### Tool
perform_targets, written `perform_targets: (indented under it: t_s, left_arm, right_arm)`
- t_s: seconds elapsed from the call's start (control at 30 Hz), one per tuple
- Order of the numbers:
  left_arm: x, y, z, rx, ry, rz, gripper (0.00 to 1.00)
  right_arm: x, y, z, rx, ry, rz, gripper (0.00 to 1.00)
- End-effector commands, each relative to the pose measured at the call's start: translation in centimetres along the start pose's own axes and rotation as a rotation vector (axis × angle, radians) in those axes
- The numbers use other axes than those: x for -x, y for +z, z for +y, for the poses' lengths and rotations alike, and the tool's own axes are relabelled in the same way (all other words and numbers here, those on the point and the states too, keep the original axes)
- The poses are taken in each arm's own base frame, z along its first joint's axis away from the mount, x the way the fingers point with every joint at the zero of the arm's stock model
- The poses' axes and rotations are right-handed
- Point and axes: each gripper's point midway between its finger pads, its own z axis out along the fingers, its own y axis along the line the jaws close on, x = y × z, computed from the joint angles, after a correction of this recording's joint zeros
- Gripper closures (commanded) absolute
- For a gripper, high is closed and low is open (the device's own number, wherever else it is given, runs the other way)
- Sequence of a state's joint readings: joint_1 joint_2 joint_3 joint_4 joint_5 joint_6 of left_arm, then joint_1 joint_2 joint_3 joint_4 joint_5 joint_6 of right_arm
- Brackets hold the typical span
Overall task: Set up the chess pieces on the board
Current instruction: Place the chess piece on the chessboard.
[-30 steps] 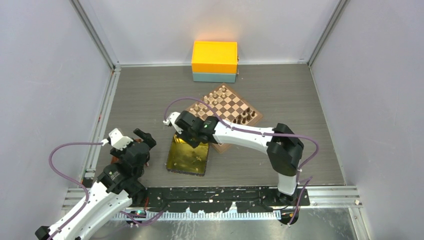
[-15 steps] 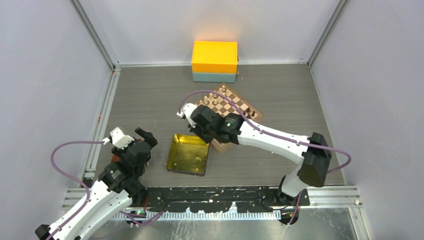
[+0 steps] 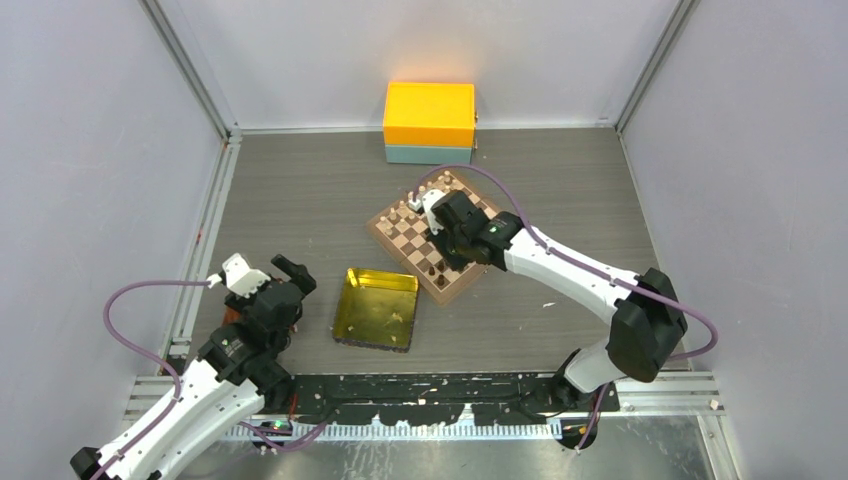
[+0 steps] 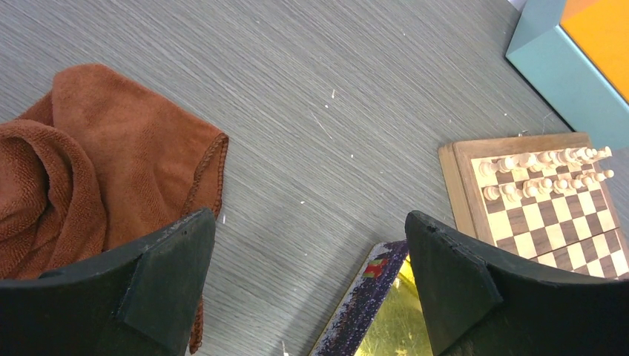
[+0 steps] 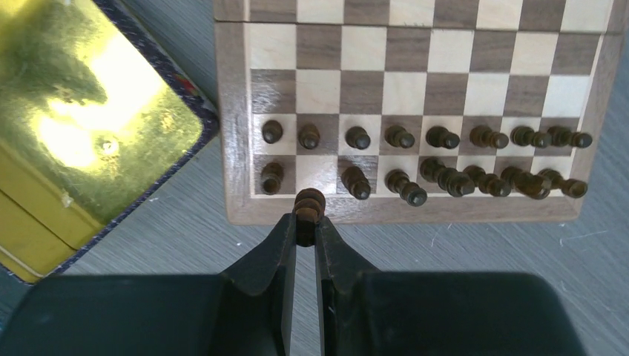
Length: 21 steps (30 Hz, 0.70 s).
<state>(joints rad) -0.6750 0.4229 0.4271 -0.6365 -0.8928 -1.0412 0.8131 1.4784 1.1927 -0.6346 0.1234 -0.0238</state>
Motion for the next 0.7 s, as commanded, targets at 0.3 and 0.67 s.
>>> perform_targets:
  t_s: [0.3, 0.67]
  left_arm:
    - [0.8, 0.0, -1.0, -0.025, -0.053, -0.028, 0.0]
    - [0.7, 0.1, -0.8, -0.019, -0.049, -0.033, 0.0]
  right_arm:
    - [0.1, 1.8, -0.3, 0.059, 0.074, -0.019, 0.99]
    - [-1.0, 3.4, -0.8, 0.049, 0.086, 0.004, 0.99]
